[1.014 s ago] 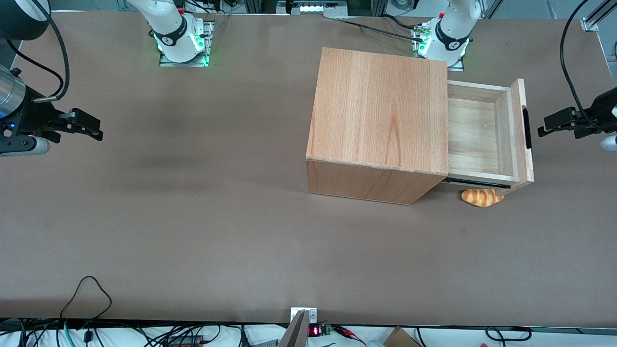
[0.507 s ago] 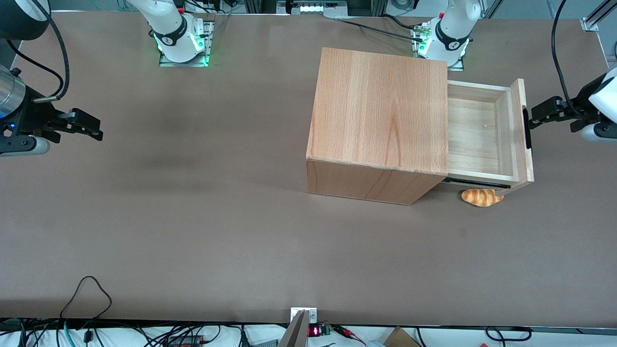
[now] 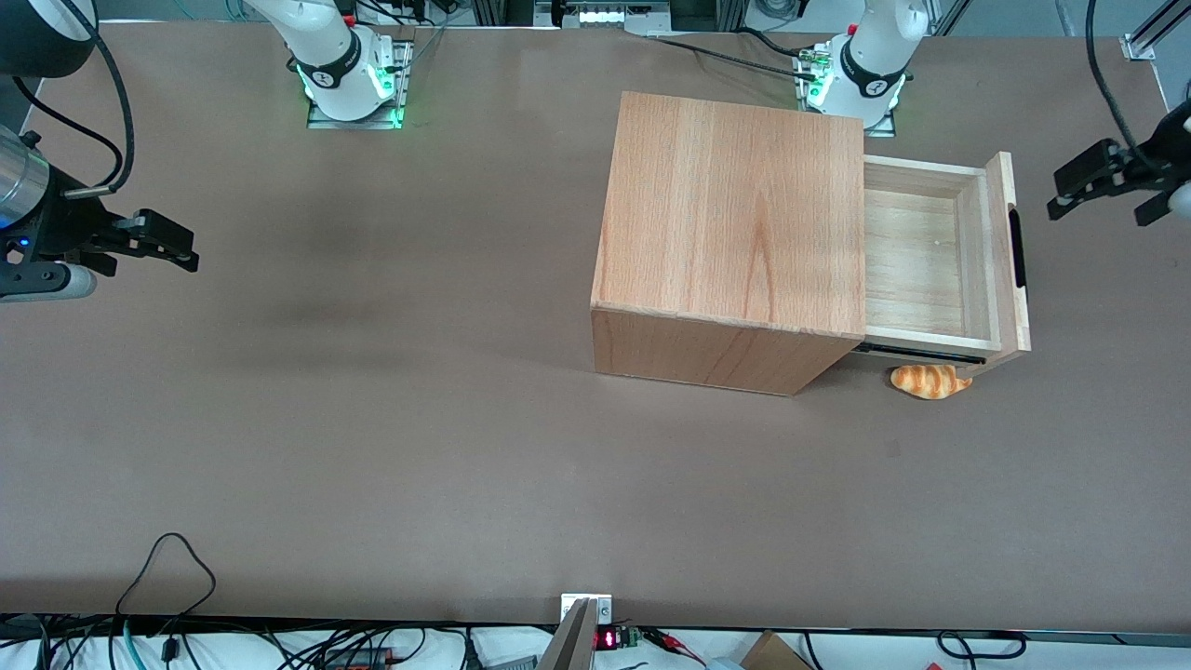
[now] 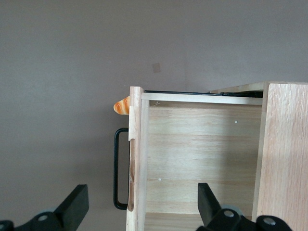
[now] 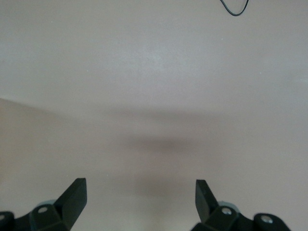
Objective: Open top drawer with left arm
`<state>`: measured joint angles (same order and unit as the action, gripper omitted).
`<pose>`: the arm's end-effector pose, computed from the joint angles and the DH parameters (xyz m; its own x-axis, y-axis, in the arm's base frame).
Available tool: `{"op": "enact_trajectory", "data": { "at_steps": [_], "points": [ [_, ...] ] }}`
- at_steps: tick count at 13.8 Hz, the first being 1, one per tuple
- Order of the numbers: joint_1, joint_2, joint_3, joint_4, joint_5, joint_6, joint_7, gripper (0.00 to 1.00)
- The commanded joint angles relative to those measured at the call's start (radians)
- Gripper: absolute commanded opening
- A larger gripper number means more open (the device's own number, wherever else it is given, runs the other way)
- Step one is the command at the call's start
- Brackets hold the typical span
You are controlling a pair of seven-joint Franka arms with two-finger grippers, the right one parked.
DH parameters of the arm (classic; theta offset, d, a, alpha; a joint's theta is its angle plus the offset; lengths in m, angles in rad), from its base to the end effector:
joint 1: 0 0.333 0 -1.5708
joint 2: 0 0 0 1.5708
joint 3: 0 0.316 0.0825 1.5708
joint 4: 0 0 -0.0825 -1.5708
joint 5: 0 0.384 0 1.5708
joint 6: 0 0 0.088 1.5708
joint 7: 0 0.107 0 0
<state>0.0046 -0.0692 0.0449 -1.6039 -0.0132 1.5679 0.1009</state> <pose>0.5321 0.0259 0.6462 0.9981 -0.0514 0.0346 -0.0519 -0.9986 0.0129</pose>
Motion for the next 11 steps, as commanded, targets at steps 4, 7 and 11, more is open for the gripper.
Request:
{"op": "enact_trajectory", "data": {
  "at_steps": [4, 7, 11],
  "points": [
    [-0.034, -0.006, 0.03, 0.01, 0.022, -0.014, -0.03, 1.0],
    [-0.032, -0.004, 0.032, 0.015, 0.009, -0.015, -0.02, 1.0],
    [-0.032, 0.019, 0.03, 0.065, 0.007, -0.058, -0.026, 1.0]
  ]
}}
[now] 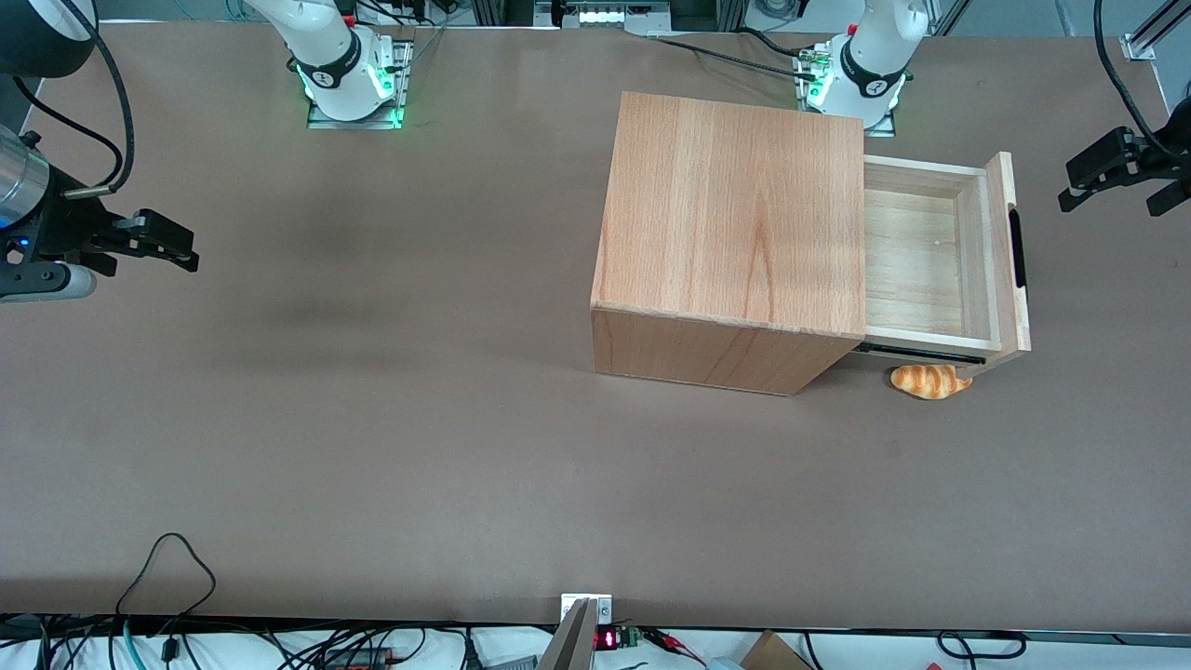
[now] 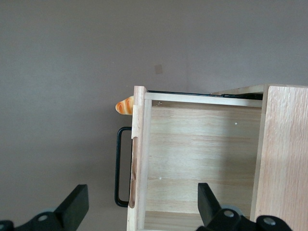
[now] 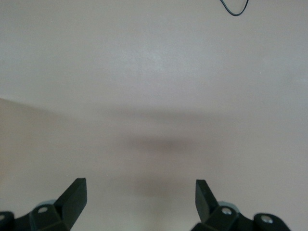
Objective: Open top drawer with left arm
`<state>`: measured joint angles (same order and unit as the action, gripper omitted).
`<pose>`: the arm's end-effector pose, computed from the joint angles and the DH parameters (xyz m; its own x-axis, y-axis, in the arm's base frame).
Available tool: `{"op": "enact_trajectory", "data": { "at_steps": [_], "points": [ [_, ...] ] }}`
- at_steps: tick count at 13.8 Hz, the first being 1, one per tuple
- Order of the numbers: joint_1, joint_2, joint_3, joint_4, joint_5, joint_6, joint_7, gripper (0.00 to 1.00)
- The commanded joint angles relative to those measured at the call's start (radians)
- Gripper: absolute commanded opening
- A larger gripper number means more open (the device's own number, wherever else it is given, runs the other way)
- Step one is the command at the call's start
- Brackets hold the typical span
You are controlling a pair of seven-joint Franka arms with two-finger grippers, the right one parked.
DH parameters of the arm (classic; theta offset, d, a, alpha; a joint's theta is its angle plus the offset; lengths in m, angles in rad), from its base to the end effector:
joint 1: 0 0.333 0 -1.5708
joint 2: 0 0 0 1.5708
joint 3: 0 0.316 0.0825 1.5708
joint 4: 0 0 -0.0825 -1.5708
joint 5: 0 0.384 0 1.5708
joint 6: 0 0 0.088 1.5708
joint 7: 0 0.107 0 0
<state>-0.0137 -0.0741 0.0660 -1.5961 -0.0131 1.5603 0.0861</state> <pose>0.5298 0.0278 0.6517 0.9986 -0.0340 0.0395 -0.0346 -0.9993 0.0146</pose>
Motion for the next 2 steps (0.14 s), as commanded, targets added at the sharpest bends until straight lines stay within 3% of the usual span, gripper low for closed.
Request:
{"op": "enact_trajectory", "data": {
  "at_steps": [1, 2],
  "points": [
    [-0.012, 0.023, 0.009, 0.07, 0.009, -0.058, -0.006, 1.0],
    [-0.017, 0.025, 0.008, 0.07, 0.009, -0.062, -0.012, 1.0]
  ]
}}
